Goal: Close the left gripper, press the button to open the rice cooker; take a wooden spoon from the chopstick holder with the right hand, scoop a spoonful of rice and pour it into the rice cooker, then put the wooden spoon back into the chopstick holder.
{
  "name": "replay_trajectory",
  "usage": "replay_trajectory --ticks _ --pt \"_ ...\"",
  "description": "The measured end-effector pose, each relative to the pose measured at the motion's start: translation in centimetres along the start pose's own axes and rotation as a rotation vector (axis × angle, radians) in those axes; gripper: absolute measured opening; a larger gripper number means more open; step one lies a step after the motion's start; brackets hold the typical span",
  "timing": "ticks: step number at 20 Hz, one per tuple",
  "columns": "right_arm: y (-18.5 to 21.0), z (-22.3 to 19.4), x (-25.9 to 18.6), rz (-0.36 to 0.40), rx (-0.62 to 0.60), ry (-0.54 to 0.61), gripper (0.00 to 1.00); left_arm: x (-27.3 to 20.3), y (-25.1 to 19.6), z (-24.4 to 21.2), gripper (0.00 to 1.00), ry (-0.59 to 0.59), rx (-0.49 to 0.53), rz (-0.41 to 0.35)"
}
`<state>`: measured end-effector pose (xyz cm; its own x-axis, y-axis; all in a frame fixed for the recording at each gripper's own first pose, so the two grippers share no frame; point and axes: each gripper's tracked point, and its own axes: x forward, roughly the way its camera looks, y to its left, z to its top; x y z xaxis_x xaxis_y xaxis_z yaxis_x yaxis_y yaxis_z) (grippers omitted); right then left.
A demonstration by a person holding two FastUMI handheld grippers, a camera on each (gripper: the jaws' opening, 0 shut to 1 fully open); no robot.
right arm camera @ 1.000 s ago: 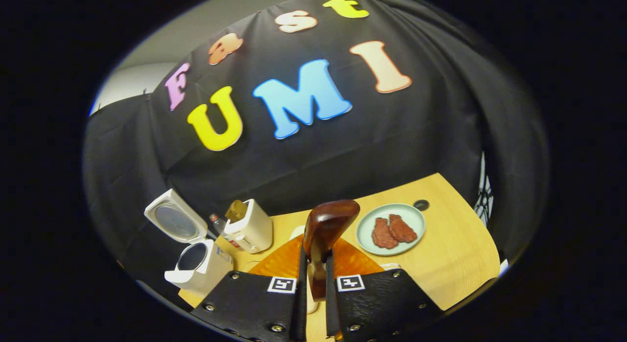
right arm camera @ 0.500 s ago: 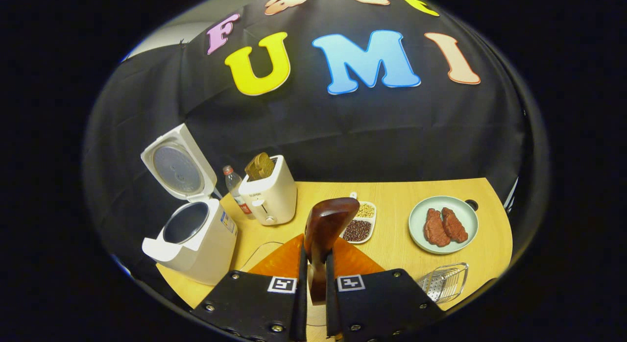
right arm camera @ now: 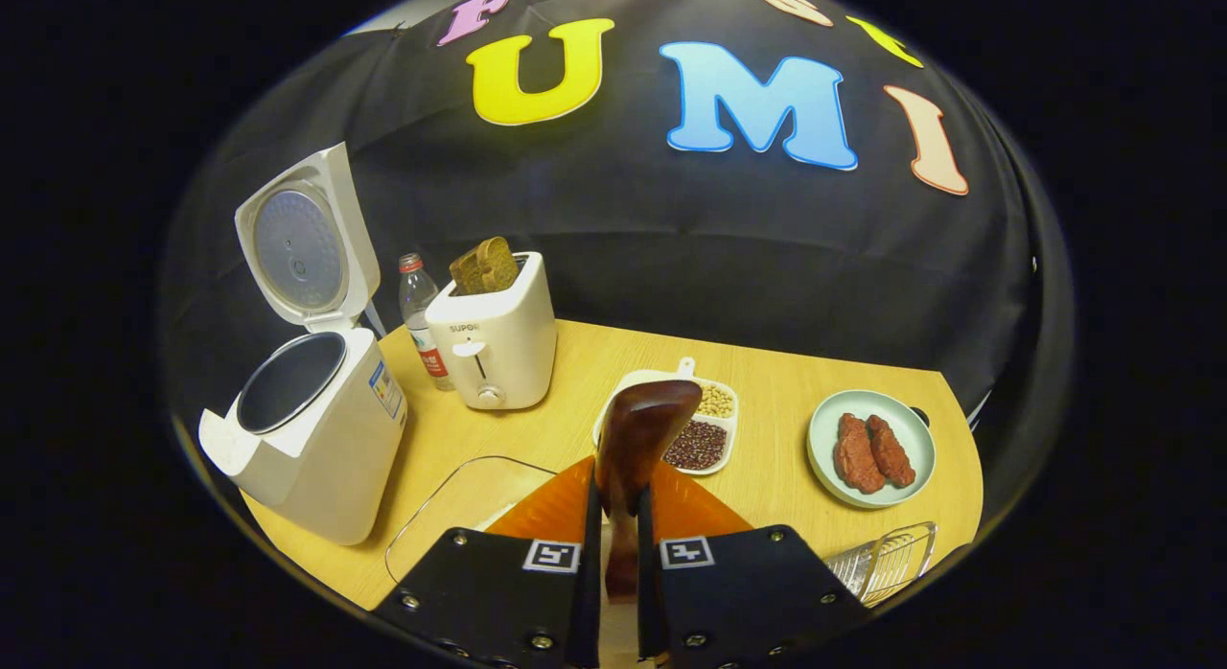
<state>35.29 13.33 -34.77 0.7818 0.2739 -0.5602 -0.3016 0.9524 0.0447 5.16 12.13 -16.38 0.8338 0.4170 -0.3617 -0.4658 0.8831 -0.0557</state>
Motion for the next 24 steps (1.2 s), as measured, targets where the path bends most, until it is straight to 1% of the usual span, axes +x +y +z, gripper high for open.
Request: replay_trajectory --ticks 1,3,5,6,7,8,9,10,11,12,14,16,17,18,19,20,22,24 --pt "0.8 -0.3 0.0 0.011 -0.008 0.007 0.16 0.2 0.2 -0.3 0.07 0.005 -0.005 0.002" --pt "2.4 -1.0 -0.1 0.055 0.02 0.032 0.16 0.4 0.7 -0.5 0.07 0.012 -0.011 0.005" --pt "3.9 -1.3 -0.1 0.118 0.143 0.055 0.16 0.6 1.2 -0.3 0.07 0.008 -0.014 0.009" --pt "4.3 -1.1 -0.1 0.138 0.209 0.067 0.16 0.7 1.4 -0.2 0.07 0.008 -0.017 0.011" --pt "4.3 -1.4 -0.4 0.143 0.248 0.082 0.16 0.8 1.5 -0.4 0.07 0.012 -0.021 0.012" --pt "4.5 -0.7 -0.1 0.153 0.276 0.082 0.09 0.8 1.7 -0.5 0.07 0.014 -0.024 0.013" --pt "4.6 -0.9 -0.2 0.162 0.288 0.089 0.09 0.8 1.8 -0.8 0.07 0.018 -0.025 0.013" --pt "4.6 -0.7 0.0 0.168 0.294 0.091 0.09 0.8 1.9 -0.9 0.07 0.019 -0.026 0.012" --pt "4.8 -0.9 0.0 0.175 0.301 0.094 0.08 0.8 1.9 -0.9 0.16 0.021 -0.026 0.011" --pt "5.1 -0.7 0.0 0.19 0.316 0.097 0.08 0.8 1.9 -0.9 0.16 0.022 -0.026 0.009" --pt "5.6 -0.3 -0.4 0.195 0.319 0.08 0.09 0.9 2.0 -0.9 0.16 0.023 -0.022 0.007" --pt "5.2 -0.1 -0.6 0.172 0.302 0.066 0.08 0.8 1.9 -0.8 0.16 0.02 -0.024 0.001" --pt "4.9 -0.1 -0.5 0.153 0.275 0.054 0.08 0.9 1.9 -0.8 0.16 0.023 -0.021 0.0" --pt "4.7 -0.5 -0.3 0.129 0.218 0.049 0.08 0.9 1.9 -0.9 0.16 0.024 -0.016 -0.001" --pt "4.9 -0.9 -0.2 0.131 0.161 0.049 0.08 0.9 1.9 -0.9 0.16 0.024 -0.015 -0.003" --pt "5.7 -1.1 -0.2 0.154 0.132 0.047 0.08 0.7 1.8 -0.9 0.16 0.027 -0.012 -0.007" --pt "6.7 -1.7 -0.4 0.181 0.152 0.062 0.09 0.8 1.6 -1.2 0.16 0.034 -0.003 -0.012" --pt "7.7 -1.6 -0.8 0.213 0.243 0.072 0.08 0.6 1.6 -1.2 0.16 0.036 -0.004 -0.016"
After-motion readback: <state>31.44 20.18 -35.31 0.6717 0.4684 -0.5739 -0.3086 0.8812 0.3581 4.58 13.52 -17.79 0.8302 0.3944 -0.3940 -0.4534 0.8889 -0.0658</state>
